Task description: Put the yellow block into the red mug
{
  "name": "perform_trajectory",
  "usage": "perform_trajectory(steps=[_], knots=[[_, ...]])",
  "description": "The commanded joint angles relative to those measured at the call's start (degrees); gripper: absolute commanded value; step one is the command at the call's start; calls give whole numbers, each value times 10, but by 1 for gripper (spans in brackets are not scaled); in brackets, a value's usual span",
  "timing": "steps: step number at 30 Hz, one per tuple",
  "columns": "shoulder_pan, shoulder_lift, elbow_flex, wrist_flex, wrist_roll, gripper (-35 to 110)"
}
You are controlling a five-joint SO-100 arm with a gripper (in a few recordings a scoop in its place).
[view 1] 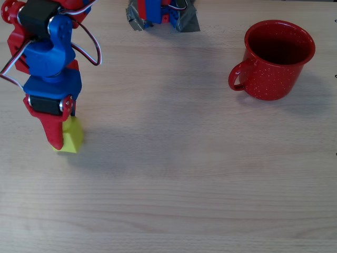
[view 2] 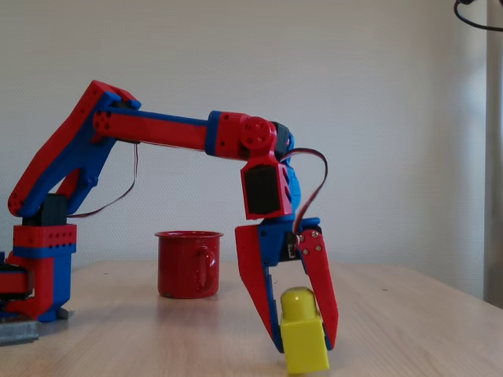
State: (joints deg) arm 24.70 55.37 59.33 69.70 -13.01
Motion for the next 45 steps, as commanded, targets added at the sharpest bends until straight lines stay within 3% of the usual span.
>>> perform_trajectory(steps=[1,12,36,45], knots=[[4,121,-51,16,40,0],[-18,218,-23,83,164,0],[-286,478,54,221,189,0],[-385,567,104,225,185,0]])
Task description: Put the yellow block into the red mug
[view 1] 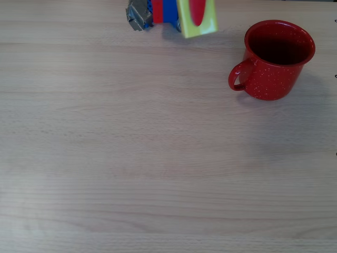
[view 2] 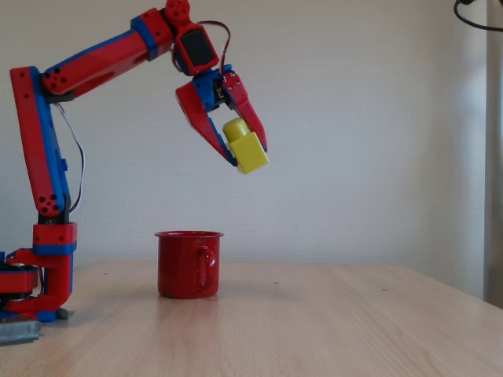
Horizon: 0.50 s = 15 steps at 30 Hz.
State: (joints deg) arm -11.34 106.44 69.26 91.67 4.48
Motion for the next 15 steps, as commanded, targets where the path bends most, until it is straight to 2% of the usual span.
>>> perform_trajectory(steps=[1,15], knots=[[-41,65,11,5,11,0],[-309,199,133,25,54,0]])
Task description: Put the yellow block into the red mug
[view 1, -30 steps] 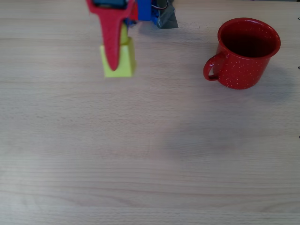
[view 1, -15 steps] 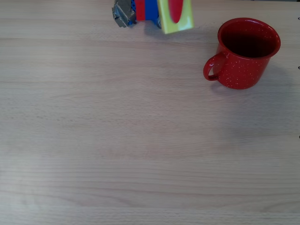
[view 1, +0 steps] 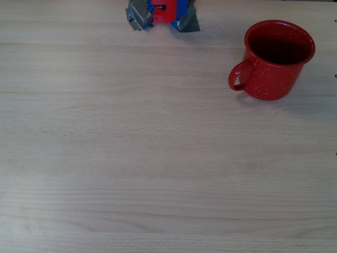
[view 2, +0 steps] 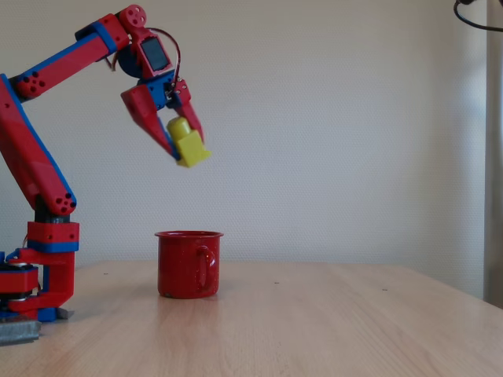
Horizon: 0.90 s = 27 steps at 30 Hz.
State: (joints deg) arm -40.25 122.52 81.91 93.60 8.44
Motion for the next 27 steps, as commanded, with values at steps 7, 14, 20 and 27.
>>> perform_trajectory(steps=[7,14,20,27], knots=[[-112,37,87,-10,25,0],[-122,-16,113,-69,28,0],[-105,-72,113,-98,19,0],[-85,-98,146,-138,7,0]])
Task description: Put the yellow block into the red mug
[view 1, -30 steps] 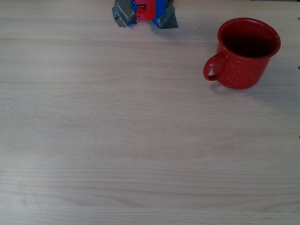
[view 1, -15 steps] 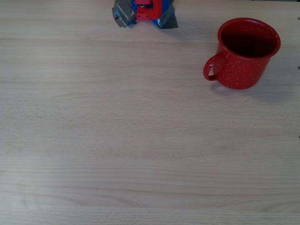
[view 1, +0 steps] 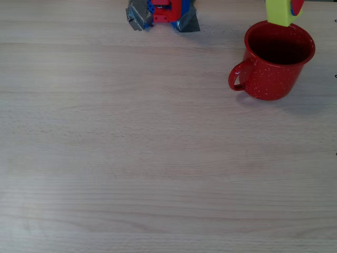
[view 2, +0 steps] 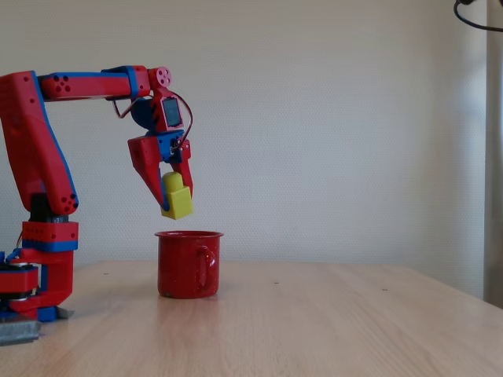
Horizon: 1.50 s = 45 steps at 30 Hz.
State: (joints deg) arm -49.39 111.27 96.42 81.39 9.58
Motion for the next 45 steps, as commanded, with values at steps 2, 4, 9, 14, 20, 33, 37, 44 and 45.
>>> perform_trajectory(steps=[2,4,9,14,20,33,37,44,45], knots=[[11,8,13,-25,-4,0],[13,4,22,-35,-2,0],[20,-1,40,-65,-4,0],[21,-11,58,-89,-7,0],[24,-20,58,-98,-11,0],[33,-26,64,-95,-10,25],[33,-26,64,-96,-17,24],[46,-27,57,-89,-25,22],[49,-26,54,-87,-25,22]])
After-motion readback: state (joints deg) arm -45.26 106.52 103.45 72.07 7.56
